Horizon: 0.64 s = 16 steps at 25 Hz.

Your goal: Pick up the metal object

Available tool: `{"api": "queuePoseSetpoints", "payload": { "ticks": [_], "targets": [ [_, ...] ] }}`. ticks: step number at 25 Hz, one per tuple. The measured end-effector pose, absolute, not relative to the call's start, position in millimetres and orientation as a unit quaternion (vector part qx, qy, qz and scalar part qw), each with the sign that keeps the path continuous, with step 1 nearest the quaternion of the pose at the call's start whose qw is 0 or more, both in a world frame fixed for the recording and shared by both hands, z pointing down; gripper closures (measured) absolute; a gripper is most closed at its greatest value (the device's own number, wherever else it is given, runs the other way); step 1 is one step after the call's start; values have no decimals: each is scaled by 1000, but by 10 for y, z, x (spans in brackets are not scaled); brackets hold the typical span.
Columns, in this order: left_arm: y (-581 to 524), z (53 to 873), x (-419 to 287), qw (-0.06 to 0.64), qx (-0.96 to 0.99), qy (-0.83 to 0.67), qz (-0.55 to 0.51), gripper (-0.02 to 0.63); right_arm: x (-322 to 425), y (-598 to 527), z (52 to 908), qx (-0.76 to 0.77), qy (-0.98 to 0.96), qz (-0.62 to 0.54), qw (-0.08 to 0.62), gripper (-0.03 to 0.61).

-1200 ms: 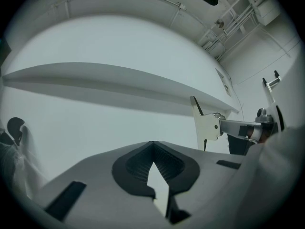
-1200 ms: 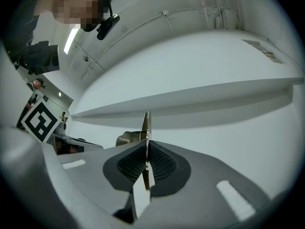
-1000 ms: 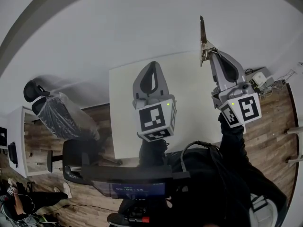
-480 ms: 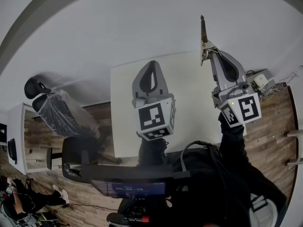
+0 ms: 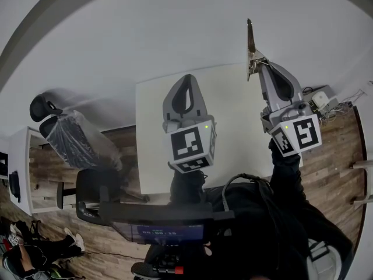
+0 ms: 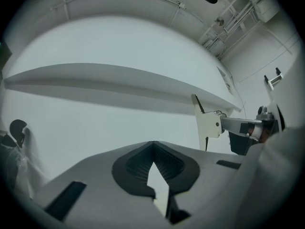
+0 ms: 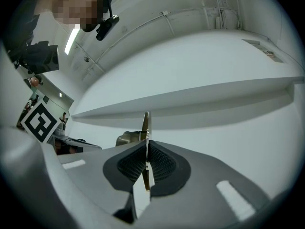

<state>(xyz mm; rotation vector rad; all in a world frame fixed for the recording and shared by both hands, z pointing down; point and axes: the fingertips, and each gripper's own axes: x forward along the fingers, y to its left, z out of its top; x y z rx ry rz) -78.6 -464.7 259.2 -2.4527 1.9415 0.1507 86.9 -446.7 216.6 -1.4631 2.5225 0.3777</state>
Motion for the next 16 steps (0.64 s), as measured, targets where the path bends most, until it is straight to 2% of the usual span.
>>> {"api": "queuePoseSetpoints", "payload": {
  "ticks": [16],
  "targets": [
    [-4643,2581,-804,7,-782,621,51,614,859,-4454,2124,-493,854,132,105,574]
  ]
}}
